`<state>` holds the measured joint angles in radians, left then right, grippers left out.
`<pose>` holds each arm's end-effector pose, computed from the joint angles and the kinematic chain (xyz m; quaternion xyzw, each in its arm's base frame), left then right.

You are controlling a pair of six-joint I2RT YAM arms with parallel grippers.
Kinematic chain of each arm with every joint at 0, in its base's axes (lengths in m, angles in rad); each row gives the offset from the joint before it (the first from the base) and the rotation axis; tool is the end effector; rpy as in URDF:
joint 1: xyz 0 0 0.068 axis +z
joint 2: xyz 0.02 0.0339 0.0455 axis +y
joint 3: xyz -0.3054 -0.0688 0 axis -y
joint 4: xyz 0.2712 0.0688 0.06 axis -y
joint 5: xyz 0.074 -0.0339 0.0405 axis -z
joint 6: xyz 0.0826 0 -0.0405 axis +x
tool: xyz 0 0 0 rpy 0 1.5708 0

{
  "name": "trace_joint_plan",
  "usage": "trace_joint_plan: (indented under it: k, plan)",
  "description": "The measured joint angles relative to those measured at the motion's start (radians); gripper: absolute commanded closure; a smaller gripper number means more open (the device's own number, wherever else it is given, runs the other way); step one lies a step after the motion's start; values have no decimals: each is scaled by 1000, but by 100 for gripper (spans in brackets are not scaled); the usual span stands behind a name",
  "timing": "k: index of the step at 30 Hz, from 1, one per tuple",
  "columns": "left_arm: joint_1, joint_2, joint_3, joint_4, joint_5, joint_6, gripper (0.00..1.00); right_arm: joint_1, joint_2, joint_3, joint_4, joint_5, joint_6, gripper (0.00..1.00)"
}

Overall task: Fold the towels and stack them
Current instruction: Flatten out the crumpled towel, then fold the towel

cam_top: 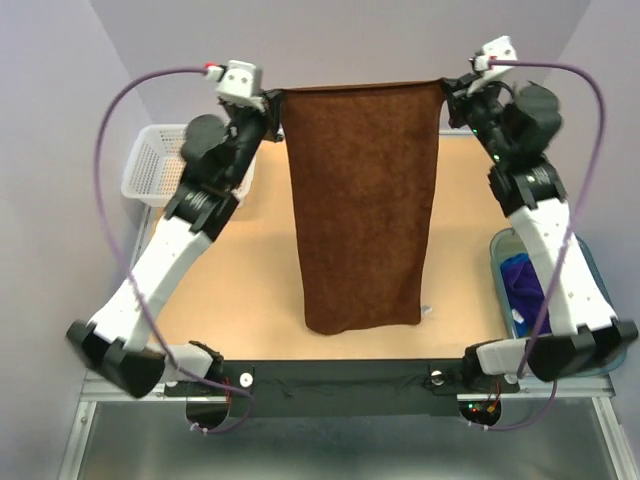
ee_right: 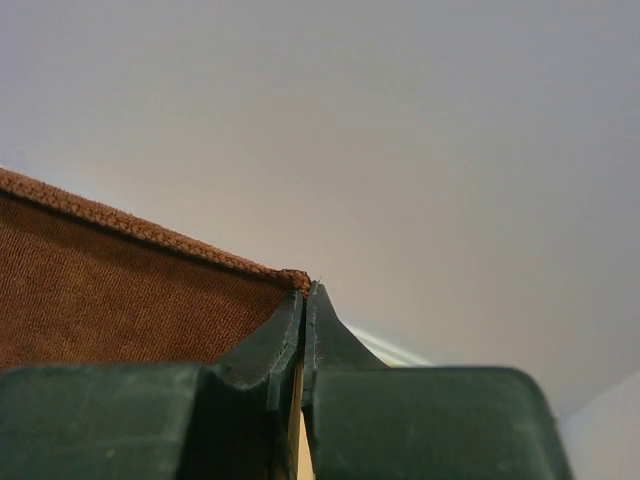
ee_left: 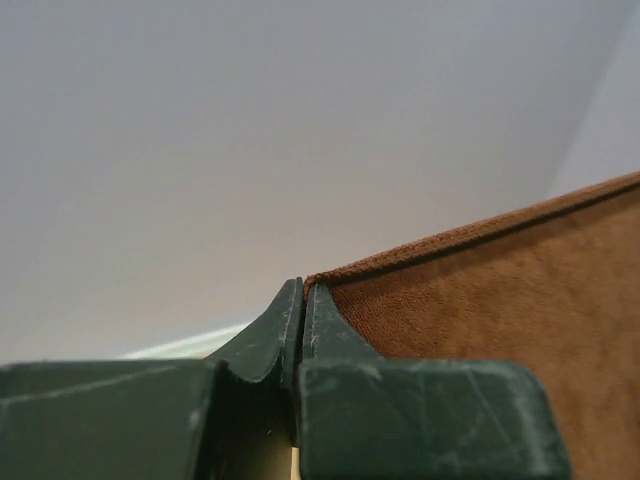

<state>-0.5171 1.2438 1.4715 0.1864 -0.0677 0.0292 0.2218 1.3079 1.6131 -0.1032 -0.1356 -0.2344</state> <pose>0.2772 -0.1512 0.5853 0.1201 0.5337 -0.1842 0.8166 0.3233 0.0844 0.5784 -0.1938 0.6025 0.0380 0.7733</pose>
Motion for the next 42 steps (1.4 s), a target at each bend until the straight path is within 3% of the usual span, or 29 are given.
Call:
trace_joint_plan:
  k: [8,14,23,31,42]
  plan:
    - [130,527,66,25,-44,-51,100,-5,390,-2,84,129,-18,100]
    - [153,749,192,6,-24,-60,100,-5,589,-2,138,170,-57,99]
    - [167,716,167,56,19,-61,100,-5,568,-89,222,155,-113,100]
    - [166,578,-19,17,121,-138,100,-5,395,-355,226,128,-65,100]
    - [129,371,-332,-96,183,-317,100,-6,250,-490,43,84,159,100]
